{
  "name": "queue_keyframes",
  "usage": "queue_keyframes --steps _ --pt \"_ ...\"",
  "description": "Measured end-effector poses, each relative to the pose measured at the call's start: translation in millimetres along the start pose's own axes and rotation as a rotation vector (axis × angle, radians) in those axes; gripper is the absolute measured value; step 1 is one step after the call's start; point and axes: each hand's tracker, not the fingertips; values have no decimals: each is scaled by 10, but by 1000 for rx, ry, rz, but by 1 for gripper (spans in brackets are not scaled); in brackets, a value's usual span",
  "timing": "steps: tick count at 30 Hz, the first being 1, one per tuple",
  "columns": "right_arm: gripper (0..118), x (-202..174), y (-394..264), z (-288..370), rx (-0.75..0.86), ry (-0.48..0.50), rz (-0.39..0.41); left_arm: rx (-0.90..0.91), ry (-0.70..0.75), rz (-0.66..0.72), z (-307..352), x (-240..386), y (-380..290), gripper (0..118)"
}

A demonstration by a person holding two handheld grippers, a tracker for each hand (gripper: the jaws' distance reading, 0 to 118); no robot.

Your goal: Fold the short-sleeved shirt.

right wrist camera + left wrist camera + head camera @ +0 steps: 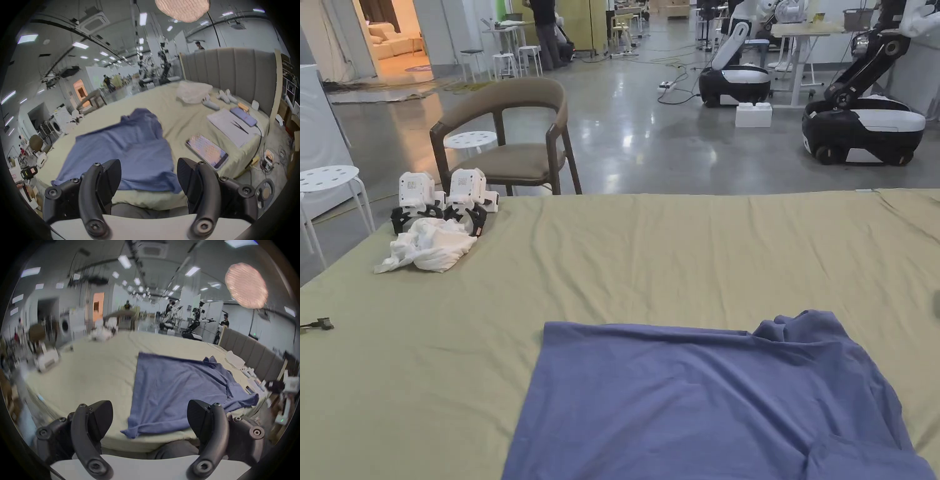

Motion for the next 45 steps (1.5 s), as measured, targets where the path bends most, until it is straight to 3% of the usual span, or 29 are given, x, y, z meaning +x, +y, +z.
queue_keyframes --steps 4,7,10,11,14,16,19,28,32,34,39,45 --pt "75 -410 97 202 84 23 136 119 -16 -64 328 307 192 95" --pt "74 -634 156 278 138 30 169 195 -35 -50 526 430 330 90" --pt "62 -763 205 344 163 79 166 230 -46 -45 656 469 435 66" --pt "48 -800 215 361 167 85 169 239 -44 -54 695 493 459 51" --pt "13 -873 221 385 176 100 201 258 -55 -67 752 480 491 19" --pt "5 -903 209 387 176 108 222 260 -63 -70 748 474 490 0" --pt "0 -921 197 373 166 112 234 246 -78 -58 743 428 485 0" --pt "0 -899 143 318 132 117 224 192 -70 -37 554 255 409 0" --pt "0 -848 52 297 86 123 215 55 -76 98 182 -100 145 40" --pt "0 -808 -1 283 54 125 205 -23 -73 150 -59 -276 -39 41" --pt "0 -690 -109 261 -15 110 158 -218 -23 126 -731 -461 -476 44" --pt "0 -557 -184 296 -64 46 174 -381 -7 156 -1279 -484 -771 50"
